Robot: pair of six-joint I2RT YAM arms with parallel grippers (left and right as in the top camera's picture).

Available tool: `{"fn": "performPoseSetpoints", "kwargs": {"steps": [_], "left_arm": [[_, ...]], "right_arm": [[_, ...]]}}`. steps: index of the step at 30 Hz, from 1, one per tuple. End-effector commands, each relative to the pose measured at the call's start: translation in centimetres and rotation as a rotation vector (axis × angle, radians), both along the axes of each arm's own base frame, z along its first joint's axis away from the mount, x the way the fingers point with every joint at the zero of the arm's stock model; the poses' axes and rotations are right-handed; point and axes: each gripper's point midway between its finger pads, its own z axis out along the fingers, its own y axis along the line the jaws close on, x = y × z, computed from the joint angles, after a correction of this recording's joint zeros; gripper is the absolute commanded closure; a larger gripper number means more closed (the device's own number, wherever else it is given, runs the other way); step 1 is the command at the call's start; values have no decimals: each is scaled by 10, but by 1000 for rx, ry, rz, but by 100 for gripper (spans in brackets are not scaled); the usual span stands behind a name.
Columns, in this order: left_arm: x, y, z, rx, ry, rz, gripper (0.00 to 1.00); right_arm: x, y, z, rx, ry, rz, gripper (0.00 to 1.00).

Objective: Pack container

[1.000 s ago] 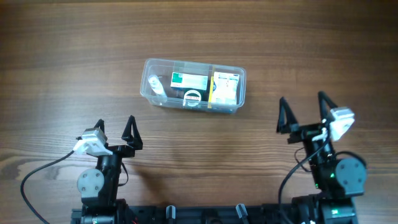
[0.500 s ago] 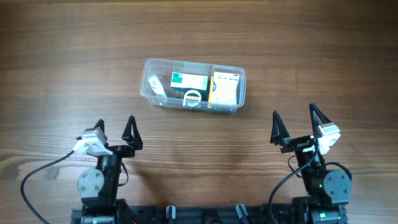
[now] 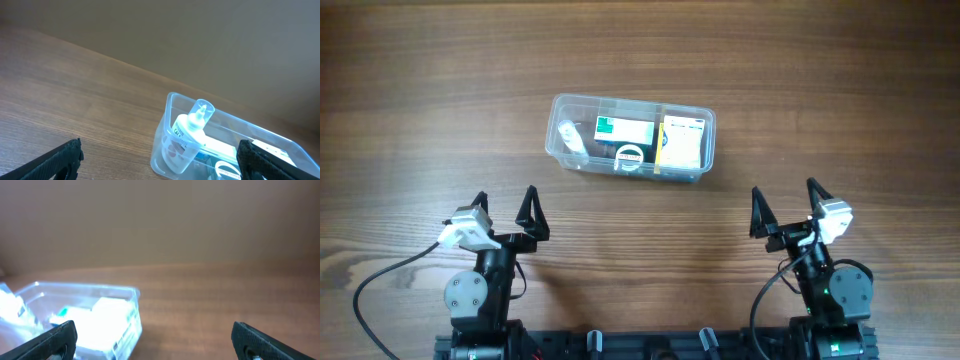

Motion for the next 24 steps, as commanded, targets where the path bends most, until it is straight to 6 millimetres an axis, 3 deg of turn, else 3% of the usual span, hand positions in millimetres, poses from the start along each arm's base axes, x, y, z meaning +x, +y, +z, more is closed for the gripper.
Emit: {"fn": "performPoseSetpoints", "kwargs": {"steps": [1, 24], "left_arm": [[0, 4, -2, -1, 4, 18, 0], [0, 4, -2, -1, 4, 18, 0]], "right_arm": [[-2, 0, 6, -18, -34, 2, 0], [-1, -4, 3, -18, -22, -15, 0]]}}
